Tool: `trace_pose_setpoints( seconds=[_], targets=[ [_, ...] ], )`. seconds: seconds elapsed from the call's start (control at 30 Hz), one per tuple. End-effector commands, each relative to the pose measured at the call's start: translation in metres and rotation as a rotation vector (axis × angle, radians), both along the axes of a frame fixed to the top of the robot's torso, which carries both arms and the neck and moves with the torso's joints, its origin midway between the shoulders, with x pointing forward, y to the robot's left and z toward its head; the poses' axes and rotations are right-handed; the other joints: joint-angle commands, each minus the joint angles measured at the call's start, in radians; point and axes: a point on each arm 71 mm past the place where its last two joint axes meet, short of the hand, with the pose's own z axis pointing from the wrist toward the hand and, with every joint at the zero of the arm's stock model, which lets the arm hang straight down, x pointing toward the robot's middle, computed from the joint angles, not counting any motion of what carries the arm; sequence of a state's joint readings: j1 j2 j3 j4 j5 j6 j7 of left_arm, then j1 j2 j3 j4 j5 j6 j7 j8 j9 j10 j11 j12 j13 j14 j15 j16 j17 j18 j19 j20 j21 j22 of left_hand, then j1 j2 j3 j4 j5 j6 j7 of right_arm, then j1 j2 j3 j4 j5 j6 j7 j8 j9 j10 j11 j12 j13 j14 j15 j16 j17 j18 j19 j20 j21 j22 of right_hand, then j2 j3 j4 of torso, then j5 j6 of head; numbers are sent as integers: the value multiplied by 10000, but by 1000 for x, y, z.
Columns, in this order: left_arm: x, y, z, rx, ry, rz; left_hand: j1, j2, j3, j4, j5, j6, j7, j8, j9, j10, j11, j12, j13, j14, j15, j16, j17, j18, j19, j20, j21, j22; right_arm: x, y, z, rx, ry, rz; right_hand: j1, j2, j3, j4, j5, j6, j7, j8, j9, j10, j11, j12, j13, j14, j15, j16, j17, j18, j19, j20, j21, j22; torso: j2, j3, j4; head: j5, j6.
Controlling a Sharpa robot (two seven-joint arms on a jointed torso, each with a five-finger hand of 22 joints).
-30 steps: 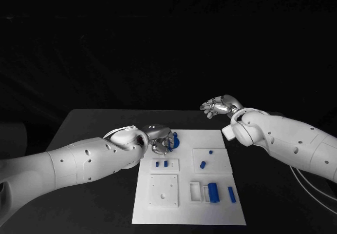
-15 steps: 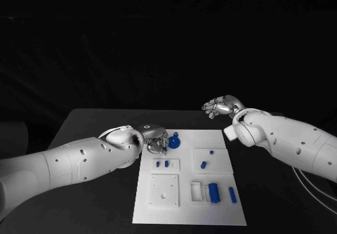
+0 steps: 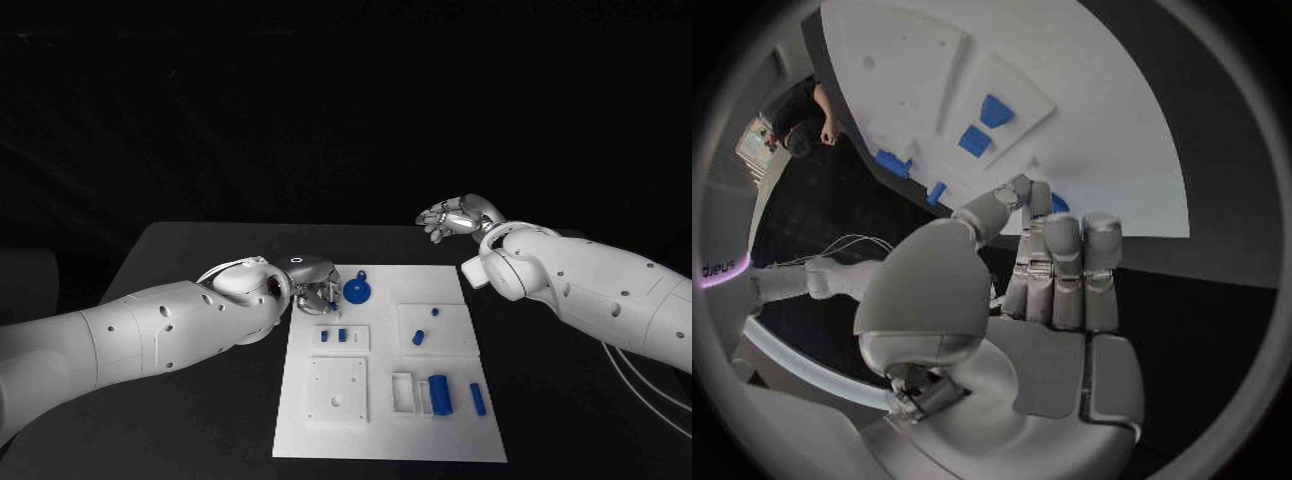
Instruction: Assemble the parts on the task board
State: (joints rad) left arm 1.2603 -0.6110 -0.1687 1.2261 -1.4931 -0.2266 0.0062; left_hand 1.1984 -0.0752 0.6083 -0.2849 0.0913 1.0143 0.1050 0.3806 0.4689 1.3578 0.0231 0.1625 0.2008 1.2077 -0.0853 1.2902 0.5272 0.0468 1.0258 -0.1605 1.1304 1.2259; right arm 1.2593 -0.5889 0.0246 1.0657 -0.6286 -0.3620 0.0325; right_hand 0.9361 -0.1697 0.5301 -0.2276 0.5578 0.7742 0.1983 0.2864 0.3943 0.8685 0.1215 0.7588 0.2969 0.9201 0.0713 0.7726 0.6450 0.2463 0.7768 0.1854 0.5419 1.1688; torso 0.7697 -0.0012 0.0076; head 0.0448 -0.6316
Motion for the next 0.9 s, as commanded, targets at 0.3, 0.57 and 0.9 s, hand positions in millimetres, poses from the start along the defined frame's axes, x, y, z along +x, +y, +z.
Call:
trace_pose_setpoints(
  seconds=[0.3,0.57,0.9],
  targets=[
    [-2,-1,-8,157,296,-34,-44,15,-13,51,-24,73,-33,24,15,49,-9,-62,17,11,-42,-47,-11,1187,10,-69,-62,-12,0,1,1,-26,-45,154,4,89,27,27,48,-89,216,32,-11,-79,-16,40,-22,-90,-6,40,-18,155,-37,-3,-32,19,0,3,2,15,-22],
    [-4,-4,-11,157,368,-89,-52,9,-16,54,-27,72,-32,17,16,50,-9,-73,22,10,-42,-45,-12,1182,9,-73,-61,-10,0,1,1,-28,-42,143,7,88,29,26,49,-89,215,34,-13,-79,-16,43,-26,-91,-6,41,-19,155,-37,-3,-33,21,4,7,-14,14,-29],
    [-2,-2,-13,142,356,-19,-60,13,-16,59,-24,67,-29,6,17,50,-8,-86,27,10,-41,-42,-13,1177,9,-78,-61,-9,0,1,1,-29,-46,137,9,86,30,24,49,-89,215,35,-15,-81,-16,46,-32,-92,-6,41,-21,155,-37,-3,-34,23,0,8,-5,3,-31]
  ],
)
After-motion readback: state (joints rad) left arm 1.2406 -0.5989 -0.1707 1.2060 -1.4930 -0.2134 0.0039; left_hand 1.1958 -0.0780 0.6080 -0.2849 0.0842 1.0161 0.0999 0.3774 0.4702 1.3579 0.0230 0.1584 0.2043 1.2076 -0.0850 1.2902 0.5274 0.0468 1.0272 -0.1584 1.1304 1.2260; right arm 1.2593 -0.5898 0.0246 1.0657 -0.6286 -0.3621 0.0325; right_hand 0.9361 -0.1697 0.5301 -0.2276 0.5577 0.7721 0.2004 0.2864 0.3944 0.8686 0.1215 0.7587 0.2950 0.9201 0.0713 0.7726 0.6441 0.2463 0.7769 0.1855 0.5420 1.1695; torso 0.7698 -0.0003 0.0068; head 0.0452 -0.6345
